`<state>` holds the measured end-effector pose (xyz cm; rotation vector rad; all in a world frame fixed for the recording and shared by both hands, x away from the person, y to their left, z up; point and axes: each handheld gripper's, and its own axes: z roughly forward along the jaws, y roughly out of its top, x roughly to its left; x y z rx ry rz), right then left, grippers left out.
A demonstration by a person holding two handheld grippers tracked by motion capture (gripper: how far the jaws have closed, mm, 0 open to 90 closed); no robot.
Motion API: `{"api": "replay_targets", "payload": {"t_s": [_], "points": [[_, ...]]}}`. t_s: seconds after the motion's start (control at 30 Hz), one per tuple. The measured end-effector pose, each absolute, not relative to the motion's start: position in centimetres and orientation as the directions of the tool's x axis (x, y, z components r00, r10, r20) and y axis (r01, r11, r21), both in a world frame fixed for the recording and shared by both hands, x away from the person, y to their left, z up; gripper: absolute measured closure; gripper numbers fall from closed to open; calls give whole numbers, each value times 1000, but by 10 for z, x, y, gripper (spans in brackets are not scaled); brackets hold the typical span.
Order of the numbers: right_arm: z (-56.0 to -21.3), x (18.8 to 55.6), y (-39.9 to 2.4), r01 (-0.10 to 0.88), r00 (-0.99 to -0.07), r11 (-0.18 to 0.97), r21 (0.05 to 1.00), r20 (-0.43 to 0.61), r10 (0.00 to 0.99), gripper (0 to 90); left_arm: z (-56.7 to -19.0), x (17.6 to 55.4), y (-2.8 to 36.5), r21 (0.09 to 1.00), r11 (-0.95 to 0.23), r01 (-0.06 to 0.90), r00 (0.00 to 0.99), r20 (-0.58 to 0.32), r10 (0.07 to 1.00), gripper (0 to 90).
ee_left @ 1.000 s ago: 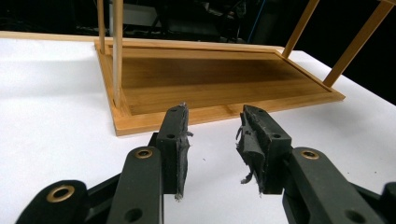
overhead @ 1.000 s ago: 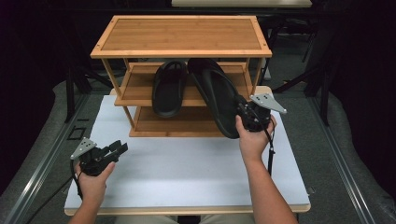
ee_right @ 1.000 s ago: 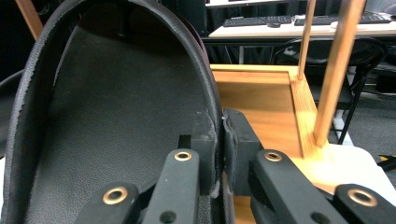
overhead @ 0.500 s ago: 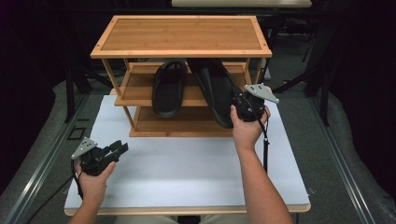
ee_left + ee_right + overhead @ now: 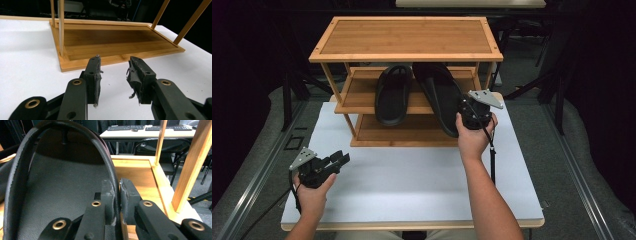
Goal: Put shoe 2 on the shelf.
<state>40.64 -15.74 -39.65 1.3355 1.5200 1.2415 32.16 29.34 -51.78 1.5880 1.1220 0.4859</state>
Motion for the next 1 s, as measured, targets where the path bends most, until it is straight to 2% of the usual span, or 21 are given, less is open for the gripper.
{"api": "replay_targets", "payload": {"t_s": [0.3,0.5,0.67,0.8,0.9,1.0], "points": [[-397,408,-154,270,-175,-2,963,51,983,749,-517,321,293,913,27,408,473,-237,849,616],[-390,400,-157,257,-232,-27,966,89,969,688,-517,321,293,912,24,410,471,-235,850,616],[-384,392,-161,245,-259,-12,969,78,963,653,-517,321,293,913,25,408,470,-234,851,615],[-382,368,-179,234,-319,-10,972,87,944,579,-516,320,293,915,26,403,467,-230,854,609],[-384,353,-188,221,-341,-23,975,100,935,576,-516,320,293,915,25,403,464,-228,856,609],[-391,332,-198,227,-368,-7,974,93,925,615,-513,319,292,920,22,391,465,-219,858,606]]}}
